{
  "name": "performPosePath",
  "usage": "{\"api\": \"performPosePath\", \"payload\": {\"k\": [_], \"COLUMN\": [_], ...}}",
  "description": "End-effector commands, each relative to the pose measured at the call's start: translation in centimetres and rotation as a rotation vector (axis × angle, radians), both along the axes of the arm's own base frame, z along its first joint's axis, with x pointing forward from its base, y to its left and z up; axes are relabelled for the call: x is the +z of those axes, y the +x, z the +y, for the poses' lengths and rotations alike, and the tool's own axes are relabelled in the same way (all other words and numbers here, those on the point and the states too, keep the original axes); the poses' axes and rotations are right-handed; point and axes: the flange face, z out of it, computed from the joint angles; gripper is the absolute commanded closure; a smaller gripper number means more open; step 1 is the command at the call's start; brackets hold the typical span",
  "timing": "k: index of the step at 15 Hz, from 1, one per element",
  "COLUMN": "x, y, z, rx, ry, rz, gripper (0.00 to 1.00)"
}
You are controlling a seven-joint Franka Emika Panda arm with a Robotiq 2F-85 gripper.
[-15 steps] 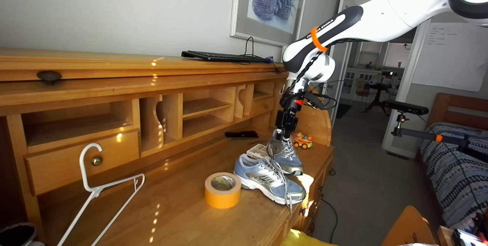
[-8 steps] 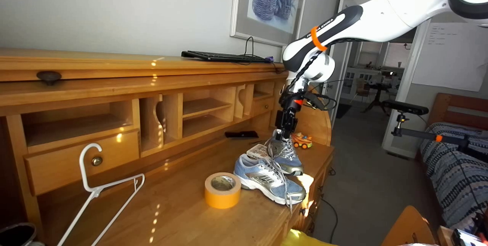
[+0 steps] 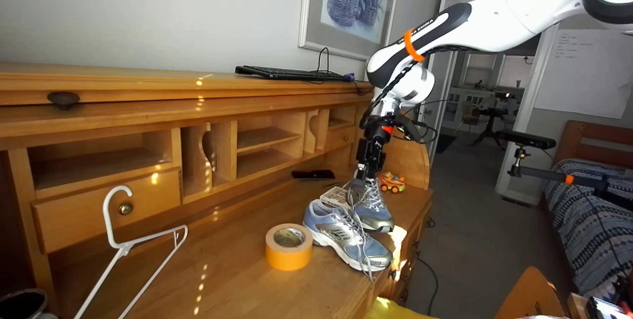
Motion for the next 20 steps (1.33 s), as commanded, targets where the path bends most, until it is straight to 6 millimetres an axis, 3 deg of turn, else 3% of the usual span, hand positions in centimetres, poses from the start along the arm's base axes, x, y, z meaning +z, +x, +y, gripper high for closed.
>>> {"api": "performPosePath", "payload": {"k": [1,20], "x": [-0.1,2.4], "y": [0.1,0.7], "z": [0.0,-2.3], "rx": [-0.007,-0.096], "ry": [0.055,0.14], "rz": [0.017,-0.062], "gripper": [0.4,0.41]}}
